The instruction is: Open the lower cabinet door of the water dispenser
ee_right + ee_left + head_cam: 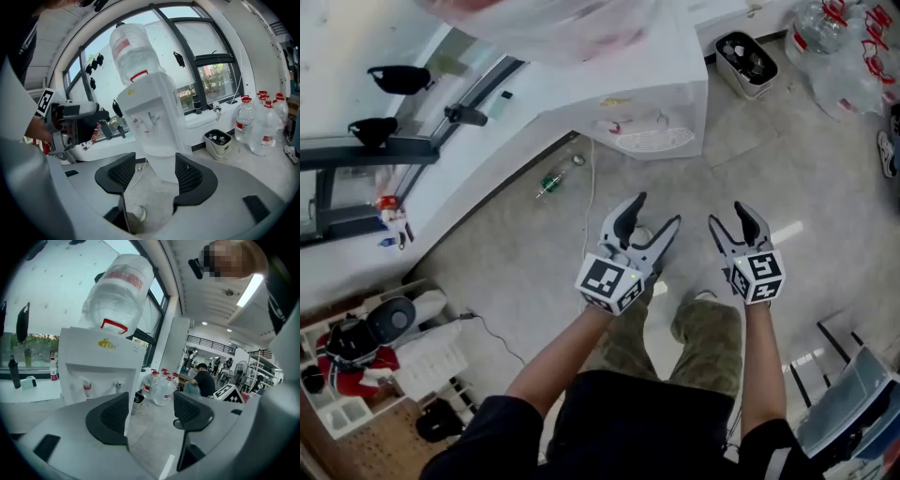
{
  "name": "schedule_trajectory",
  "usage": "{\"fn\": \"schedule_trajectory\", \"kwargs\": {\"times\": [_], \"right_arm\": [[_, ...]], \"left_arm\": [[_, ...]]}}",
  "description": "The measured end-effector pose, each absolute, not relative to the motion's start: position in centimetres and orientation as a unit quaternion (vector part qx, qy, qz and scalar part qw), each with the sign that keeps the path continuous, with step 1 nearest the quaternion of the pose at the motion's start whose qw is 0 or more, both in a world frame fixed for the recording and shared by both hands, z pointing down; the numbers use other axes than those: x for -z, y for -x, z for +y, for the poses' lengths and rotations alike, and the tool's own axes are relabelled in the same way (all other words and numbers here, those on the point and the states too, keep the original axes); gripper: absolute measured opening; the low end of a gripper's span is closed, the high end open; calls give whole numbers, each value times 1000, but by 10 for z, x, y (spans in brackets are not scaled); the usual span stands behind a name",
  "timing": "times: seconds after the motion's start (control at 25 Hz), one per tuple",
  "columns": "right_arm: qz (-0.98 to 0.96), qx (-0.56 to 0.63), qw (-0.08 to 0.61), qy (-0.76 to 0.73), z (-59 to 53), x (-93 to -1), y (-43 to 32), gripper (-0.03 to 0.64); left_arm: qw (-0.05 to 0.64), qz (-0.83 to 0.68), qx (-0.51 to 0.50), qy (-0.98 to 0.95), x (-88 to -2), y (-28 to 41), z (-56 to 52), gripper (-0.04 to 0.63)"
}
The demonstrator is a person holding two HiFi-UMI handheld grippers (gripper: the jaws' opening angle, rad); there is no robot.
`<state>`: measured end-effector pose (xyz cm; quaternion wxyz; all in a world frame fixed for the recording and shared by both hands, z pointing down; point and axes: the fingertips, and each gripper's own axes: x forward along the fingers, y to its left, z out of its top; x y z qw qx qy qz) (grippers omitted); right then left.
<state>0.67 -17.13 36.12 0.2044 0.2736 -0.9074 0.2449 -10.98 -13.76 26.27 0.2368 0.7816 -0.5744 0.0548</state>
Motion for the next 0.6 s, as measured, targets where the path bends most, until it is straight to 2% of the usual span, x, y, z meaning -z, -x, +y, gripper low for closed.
{"fn": "schedule_trajectory", "kwargs": {"times": [0.24, 0.36, 0.48, 0.6], "right_arm": [[-907, -257, 175, -284, -194, -468, 35, 233], [-906, -263, 155, -292, -209, -512, 52, 233], [-912, -246, 156, -290, -229, -549, 67, 233], [-915, -237, 169, -281, -248, -586, 77, 233]], "left_arm": [[218, -568, -51, -792, -350, 130, -151, 279], [240, -569, -23, -786, -398, 138, -161, 279], [258, -569, 8, -781, -425, 144, -176, 279], [248, -561, 15, -790, -442, 141, -188, 279]]}}
